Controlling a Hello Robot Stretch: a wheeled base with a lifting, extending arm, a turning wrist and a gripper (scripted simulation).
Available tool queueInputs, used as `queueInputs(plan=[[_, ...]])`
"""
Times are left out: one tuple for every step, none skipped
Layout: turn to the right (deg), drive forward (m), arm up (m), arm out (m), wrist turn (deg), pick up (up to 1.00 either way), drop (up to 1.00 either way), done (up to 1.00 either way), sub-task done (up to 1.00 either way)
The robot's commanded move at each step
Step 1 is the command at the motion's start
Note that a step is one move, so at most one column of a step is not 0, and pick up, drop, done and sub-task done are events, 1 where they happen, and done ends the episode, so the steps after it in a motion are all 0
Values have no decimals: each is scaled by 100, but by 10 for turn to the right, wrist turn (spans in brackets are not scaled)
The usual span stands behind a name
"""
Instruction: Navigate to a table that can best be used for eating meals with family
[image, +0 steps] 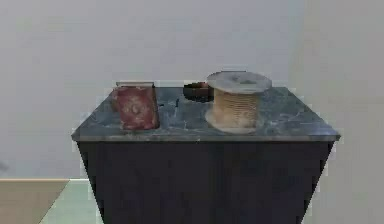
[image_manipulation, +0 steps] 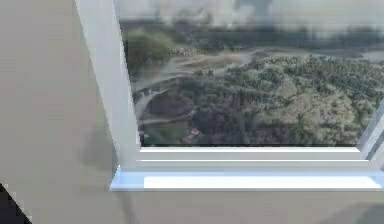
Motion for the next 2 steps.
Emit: queueInputs(plan=[[-450, 0, 0, 0, 0, 0, 0, 0, 0], [-450, 0, 0, 0, 0, 0, 0, 0, 0]])
